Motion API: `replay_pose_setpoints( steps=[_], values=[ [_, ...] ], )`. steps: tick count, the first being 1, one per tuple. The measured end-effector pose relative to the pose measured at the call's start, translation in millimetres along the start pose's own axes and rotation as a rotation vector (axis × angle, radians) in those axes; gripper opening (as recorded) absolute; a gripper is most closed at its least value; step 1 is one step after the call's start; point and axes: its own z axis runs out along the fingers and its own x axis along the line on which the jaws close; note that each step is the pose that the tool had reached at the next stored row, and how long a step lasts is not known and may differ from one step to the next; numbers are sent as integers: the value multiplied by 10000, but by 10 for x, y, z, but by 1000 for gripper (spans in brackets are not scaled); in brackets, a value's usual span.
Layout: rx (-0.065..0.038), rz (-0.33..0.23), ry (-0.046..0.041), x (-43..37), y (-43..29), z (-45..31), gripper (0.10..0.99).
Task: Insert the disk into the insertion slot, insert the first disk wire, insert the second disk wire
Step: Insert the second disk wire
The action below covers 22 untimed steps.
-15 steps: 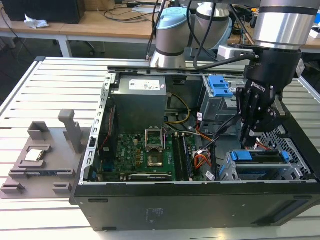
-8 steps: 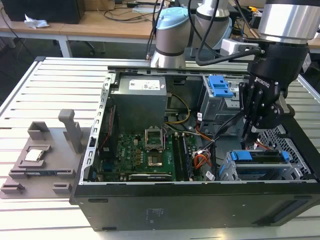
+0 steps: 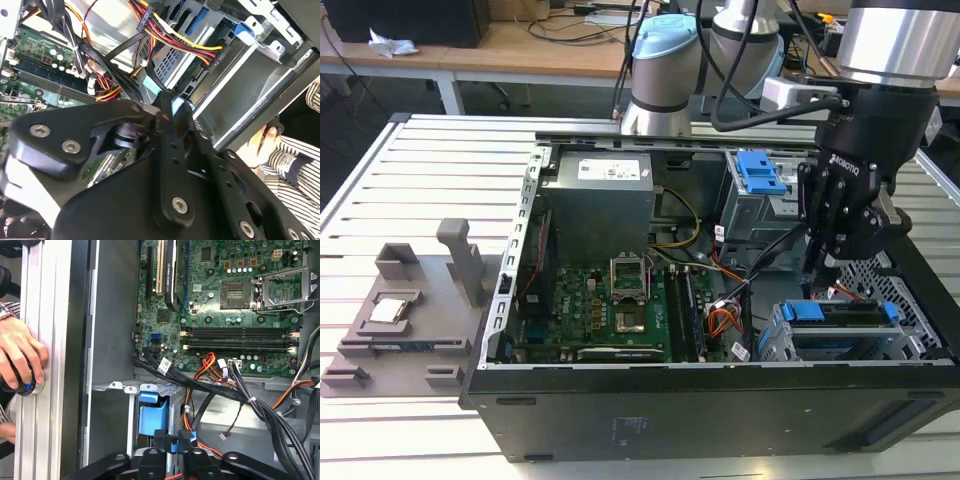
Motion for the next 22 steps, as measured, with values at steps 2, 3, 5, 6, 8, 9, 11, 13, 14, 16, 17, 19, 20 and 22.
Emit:
replay_pose_setpoints(
  steps=[2,3,5,6,8,9,11,13,14,16,17,19,20,22],
  values=[
    [-8,6,189,-22,0,-5,282],
    [-14,11,383,-58,-2,-9,282],
    [-25,17,673,-108,-3,-15,282],
    [-32,21,871,-138,-5,-17,282],
    [-42,29,1031,-193,-8,7,282],
    [-45,32,1039,-207,-8,23,282],
    [-53,42,1115,-224,-10,57,282],
    [-58,47,1249,-233,-11,85,282],
    [-61,49,1316,-237,-11,97,282],
    [-67,59,1465,-243,-16,118,282],
    [-71,64,1507,-243,-19,118,282],
    [-71,63,1508,-243,-23,118,282],
    [-71,62,1508,-243,-25,119,267],
    [-71,62,1509,-243,-28,119,200]
  ],
)
